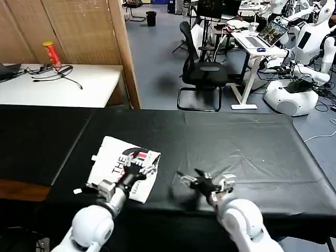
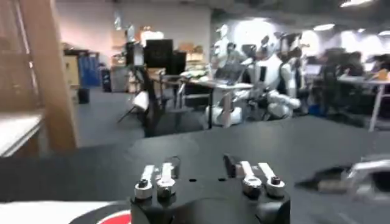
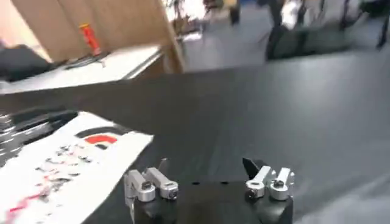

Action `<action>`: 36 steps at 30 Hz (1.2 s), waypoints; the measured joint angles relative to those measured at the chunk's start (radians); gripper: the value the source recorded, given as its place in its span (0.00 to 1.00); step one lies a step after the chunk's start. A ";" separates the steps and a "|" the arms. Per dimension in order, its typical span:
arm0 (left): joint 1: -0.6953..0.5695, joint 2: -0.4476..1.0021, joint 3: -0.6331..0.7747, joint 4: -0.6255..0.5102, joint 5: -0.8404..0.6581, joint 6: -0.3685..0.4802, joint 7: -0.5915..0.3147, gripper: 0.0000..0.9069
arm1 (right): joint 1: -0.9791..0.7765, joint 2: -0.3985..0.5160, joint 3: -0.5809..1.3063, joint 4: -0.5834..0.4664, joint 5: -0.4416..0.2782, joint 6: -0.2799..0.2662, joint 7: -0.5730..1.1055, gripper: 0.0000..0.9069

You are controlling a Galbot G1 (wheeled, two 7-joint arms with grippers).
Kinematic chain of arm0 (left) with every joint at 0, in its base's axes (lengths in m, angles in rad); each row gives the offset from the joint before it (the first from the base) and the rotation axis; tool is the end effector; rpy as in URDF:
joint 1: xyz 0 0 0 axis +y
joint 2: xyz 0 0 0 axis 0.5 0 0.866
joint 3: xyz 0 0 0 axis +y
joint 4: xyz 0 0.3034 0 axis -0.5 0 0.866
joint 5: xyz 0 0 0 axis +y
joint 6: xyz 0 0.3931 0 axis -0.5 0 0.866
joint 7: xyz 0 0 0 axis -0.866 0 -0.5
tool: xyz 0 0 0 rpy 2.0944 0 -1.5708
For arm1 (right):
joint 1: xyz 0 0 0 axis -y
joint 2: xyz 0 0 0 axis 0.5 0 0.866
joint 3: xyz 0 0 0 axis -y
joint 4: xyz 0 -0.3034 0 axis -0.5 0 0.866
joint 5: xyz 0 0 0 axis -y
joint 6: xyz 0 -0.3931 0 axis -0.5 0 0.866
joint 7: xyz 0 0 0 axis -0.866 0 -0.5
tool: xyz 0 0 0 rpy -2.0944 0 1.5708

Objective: Fold and organize the clothes.

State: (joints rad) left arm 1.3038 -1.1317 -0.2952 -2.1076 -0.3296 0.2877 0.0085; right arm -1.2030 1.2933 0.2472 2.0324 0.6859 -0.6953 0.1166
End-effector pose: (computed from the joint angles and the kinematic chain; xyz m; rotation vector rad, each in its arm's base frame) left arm 0.2865 -0.0257 -0.2046 -0.6180 -2.9524 -0.0759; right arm 0.3113 0.0572 -0.2005 0.5996 -2.4957 -0.3857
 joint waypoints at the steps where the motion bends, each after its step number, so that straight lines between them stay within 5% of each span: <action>1: 0.004 0.004 -0.006 -0.001 0.001 -0.001 0.000 0.97 | 0.017 0.009 -0.019 -0.016 0.004 0.000 -0.002 0.97; 8: 0.034 0.008 -0.037 0.011 0.063 -0.037 0.001 0.97 | 0.106 0.059 -0.108 -0.120 -0.003 0.002 -0.008 0.97; 16: 0.051 0.021 -0.070 0.017 0.092 -0.057 -0.004 0.97 | 0.167 0.083 -0.164 -0.208 -0.007 0.004 -0.011 0.55; 18: 0.059 0.025 -0.079 0.013 0.093 -0.057 -0.004 0.97 | 0.181 0.090 -0.173 -0.228 -0.009 0.006 -0.017 0.41; 20: 0.066 0.027 -0.090 0.008 0.093 -0.058 -0.004 0.97 | 0.196 0.101 -0.180 -0.252 -0.015 0.009 -0.023 0.10; 22: 0.075 0.028 -0.101 0.003 0.093 -0.059 -0.004 0.97 | 0.207 0.109 -0.182 -0.274 -0.022 0.013 -0.029 0.03; 36: 0.108 0.026 -0.151 0.003 0.094 -0.058 -0.002 0.97 | 0.188 0.062 -0.121 -0.261 -0.017 0.019 -0.041 0.00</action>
State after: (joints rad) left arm 1.4118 -1.1056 -0.4465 -2.1047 -0.2358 0.2297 0.0065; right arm -1.0154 1.3555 0.1260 1.7719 0.6693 -0.6764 0.0760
